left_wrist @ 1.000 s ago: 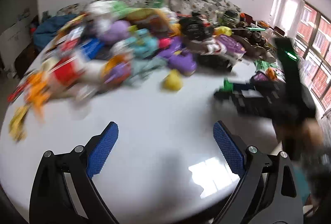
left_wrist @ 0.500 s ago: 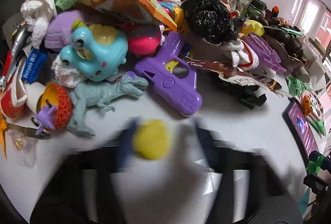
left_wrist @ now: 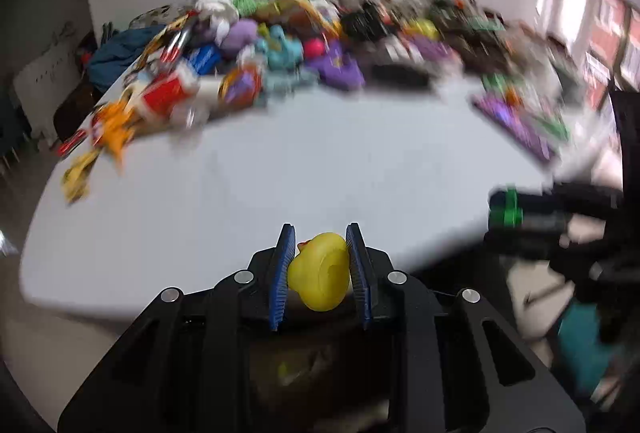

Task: Collect trash
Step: 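Lower both items into the cardboard box and open both tools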

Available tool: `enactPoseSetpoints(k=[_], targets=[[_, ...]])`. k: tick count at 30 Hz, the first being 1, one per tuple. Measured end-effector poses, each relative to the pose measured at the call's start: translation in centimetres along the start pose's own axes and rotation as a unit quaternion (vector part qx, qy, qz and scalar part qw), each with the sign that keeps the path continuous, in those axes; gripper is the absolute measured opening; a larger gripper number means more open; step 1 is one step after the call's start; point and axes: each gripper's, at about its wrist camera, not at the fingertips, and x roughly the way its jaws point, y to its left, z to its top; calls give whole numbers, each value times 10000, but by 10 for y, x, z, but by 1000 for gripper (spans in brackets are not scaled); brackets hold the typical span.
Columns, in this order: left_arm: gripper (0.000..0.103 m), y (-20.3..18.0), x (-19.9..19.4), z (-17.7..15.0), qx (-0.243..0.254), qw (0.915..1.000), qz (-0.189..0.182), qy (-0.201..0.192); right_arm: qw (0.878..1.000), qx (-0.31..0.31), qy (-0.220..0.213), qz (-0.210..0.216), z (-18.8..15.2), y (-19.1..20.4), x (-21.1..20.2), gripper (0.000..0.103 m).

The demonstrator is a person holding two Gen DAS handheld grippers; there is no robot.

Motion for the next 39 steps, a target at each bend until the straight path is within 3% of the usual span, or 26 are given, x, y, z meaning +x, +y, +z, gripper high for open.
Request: enactPoseSetpoints(k=[3,8,10,14,16,17,18,19,20,21,33,36,39], targets=[[27,-2,12,-58,439,9969,391,517,9975,-244,636,174,-35,25,26,40],[27,17,91,-114,140,9880,265,1516,9868,-40,1616,-9,-72,18,110,40],[27,23,125,-133,-47,9811,268,1917,9812,-51,1929,-95,-84,15,142,40],[28,19,152,-148,15,9722,307,2321,9690,-186,2429,-407,-105,13,182,41],[35,17,159,-153,66,9679,368,2486,9656,-122,2565,-400,-110,13,192,41],[43,16,161,-154,90,9660,407,2550,9647,-134,2595,-417,-112,15,194,42],[65,15,163,-155,119,9640,501,2609,9645,-181,2604,-403,-111,18,196,50],[74,17,162,-156,155,9626,629,2631,9649,-247,2571,-470,-110,22,195,58],[75,16,161,-156,161,9626,619,2632,9666,-329,2481,-556,-105,26,193,72],[76,17,160,-156,167,9625,606,2640,9682,-370,2414,-543,-103,29,190,73],[79,29,153,-152,59,9630,701,2603,9723,-310,2277,-429,-93,16,159,71],[79,31,141,-147,93,9641,696,2560,9747,-452,2155,-383,-80,22,130,69],[79,38,110,-135,81,9707,620,2322,9812,-582,1839,-12,-50,29,81,69]])
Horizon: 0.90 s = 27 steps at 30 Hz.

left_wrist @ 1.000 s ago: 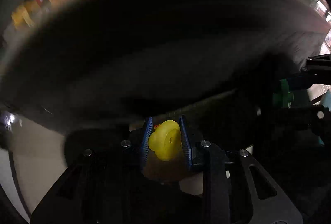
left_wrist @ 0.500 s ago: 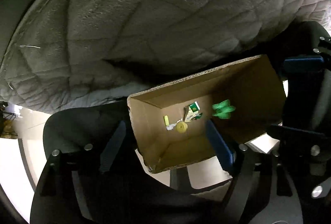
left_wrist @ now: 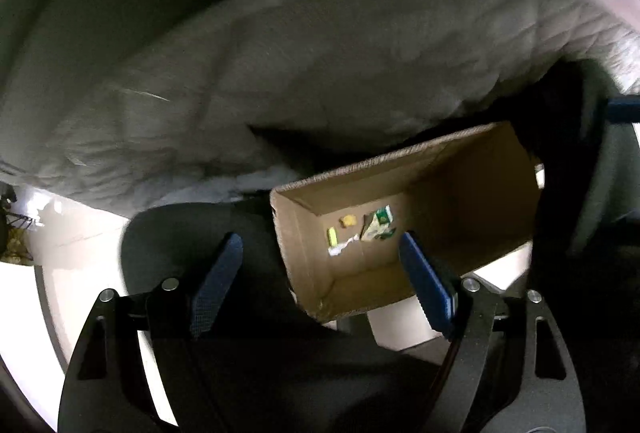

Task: Collect trash
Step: 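Lower both items into the cardboard box and open both tools, then grasp the paper card with the right tool while the left tool grasps the purple toy gun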

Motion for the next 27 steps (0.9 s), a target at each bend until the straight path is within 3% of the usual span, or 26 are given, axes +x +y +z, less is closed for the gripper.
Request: enactPoseSetpoints(k=[4,6,9,11,14,16,18,20,22,27], targets=[[79,17,-56,2,-39,9990,-141,-417,9958,-23,-920,29,38,-22,-85,76],[79,28,-82,8,-225,9969,-408,-631,9903,178,-1344,-312,63,-51,-112,79],[79,42,-122,24,-469,9901,-744,-1094,9707,599,-1881,-1370,105,-115,-134,79],[79,48,-145,37,-557,9848,-754,-1462,9600,570,-1870,-2005,130,-146,-133,79],[89,51,-167,55,-605,9775,-636,-1917,9497,130,-1461,-2767,164,-172,-116,76],[89,54,-171,70,-625,9742,-507,-2107,9479,-88,-1145,-2972,179,-185,-98,61],[89,58,-171,86,-695,9721,-447,-2198,9478,-118,-836,-3075,187,-204,-78,15],[89,58,-164,108,-839,9679,-628,-2284,9439,-125,-865,-3185,191,-211,-72,12],[89,54,-154,127,-985,9645,-820,-2309,9419,31,-1151,-3156,187,-209,-86,0],[89,27,-137,182,-1053,9564,-1523,-2259,9426,278,-2074,-2601,145,-177,-149,0]])
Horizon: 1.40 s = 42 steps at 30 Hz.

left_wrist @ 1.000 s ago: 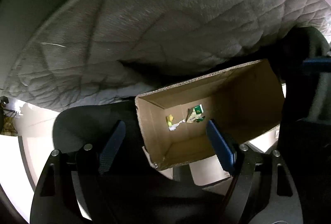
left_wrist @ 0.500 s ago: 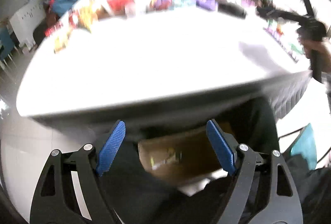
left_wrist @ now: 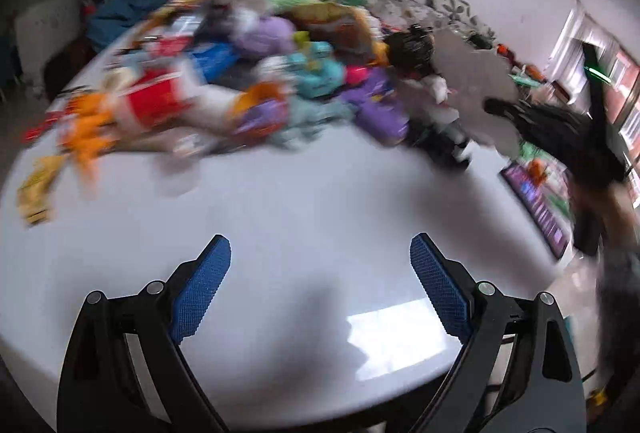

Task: Collect trash
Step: 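Grasp the paper card with the right tool while the left tool grasps the purple toy gun, then drop the purple toy gun and paper card into the cardboard box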

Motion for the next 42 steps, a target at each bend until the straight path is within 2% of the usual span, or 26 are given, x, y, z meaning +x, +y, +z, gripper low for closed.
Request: enactPoseSetpoints(k=[2,6,9,11,12,16,17,19,20,21,22,23,25,27,30,33,36,38,42], targets=[[89,-16,28,20,-191,9997,-121,-16,9992,299,-228,167,-13,-11,-29,0],[89,-43,83,55,-778,9967,-200,127,9958,796,-364,256,-36,-28,-55,0],[89,-58,119,77,-1077,9936,239,233,9944,973,-369,178,-53,-39,-69,0],[89,-60,139,90,-1367,9895,302,350,9940,1023,-342,203,-61,-43,-72,0],[89,-64,147,99,-1418,9879,561,277,9942,1004,-301,225,-65,-44,-71,0],[93,-74,174,117,-1325,9781,1562,379,9926,1075,-265,489,-76,-43,-65,0],[91,-76,176,118,-1255,9771,1690,326,9924,1078,-282,530,-77,-41,-64,0],[77,-81,177,115,-888,9794,1809,143,9916,1068,-339,644,-77,-37,-62,0],[52,-82,175,113,-757,9805,1809,129,9911,1075,-361,693,-77,-35,-61,0],[41,-82,168,112,-613,9850,1611,44,9904,1077,-382,776,-77,-33,-61,0],[41,-78,162,108,-582,9928,1040,74,9899,1073,-398,832,-77,-29,-61,0],[41,-76,155,103,-520,9947,887,44,9898,1055,-406,870,-76,-26,-62,0],[41,-74,132,91,-212,9965,807,-91,9897,1010,-412,926,-76,-20,-62,0],[41,-74,97,79,35,9973,624,-383,9895,986,-423,967,-76,-16,-64,0],[41,-79,35,58,579,9934,609,-782,9870,1010,-492,1153,-72,-6,-73,0],[41,-77,-24,32,978,9902,454,-890,9812,969,-560,1571,-68,12,-87,0],[41,-74,-76,-20,1463,9847,487,-811,9741,749,-450,2088,-73,42,-102,0],[41,-71,-90,-55,1594,9839,511,-634,9654,571,-168,2538,-87,70,-108,0],[41,-33,-88,-122,1295,9902,486,187,9522,248,565,2992,-122,122,-103,0]])
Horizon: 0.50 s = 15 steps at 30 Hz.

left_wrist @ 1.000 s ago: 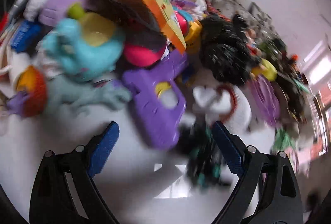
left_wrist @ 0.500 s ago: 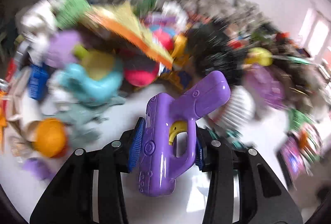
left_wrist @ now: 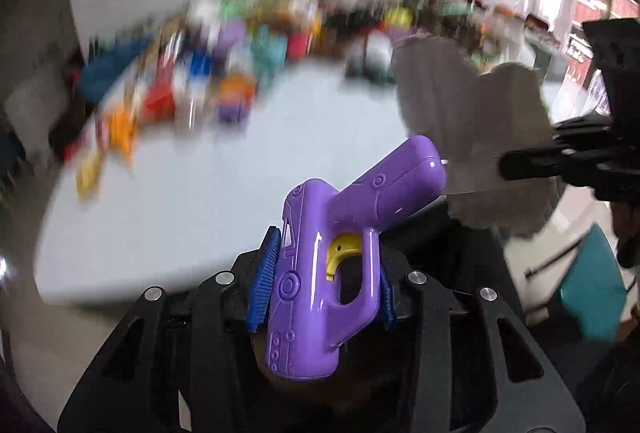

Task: Collect trash
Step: 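Drop the purple toy gun and paper card into the cardboard box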

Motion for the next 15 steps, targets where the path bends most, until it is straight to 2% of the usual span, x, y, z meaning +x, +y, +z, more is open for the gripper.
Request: enactPoseSetpoints(k=[5,6,10,11,12,13,14,15], targets=[[41,25,58,-72,-184,9944,-132,1033,9920,-54,1259,89,-43,12,78,0],[41,29,71,-81,-216,9924,-174,1200,9902,-54,1396,81,-48,11,90,0],[42,34,135,-121,-191,9787,-233,2031,9738,99,2260,215,-78,-4,171,1],[45,33,153,-130,-140,9736,-215,2268,9670,96,2542,153,-89,-9,198,7],[52,32,169,-137,-81,9686,-209,2476,9618,98,2732,114,-96,-11,213,22],[58,30,188,-148,-23,9615,-31,2747,9572,71,2895,-11,-104,-14,230,34],[60,28,200,-154,35,9558,17,2940,9535,33,3007,-196,-111,-16,245,50],[61,28,208,-159,73,9516,38,3074,9511,31,3081,-239,-114,-16,252,49]])
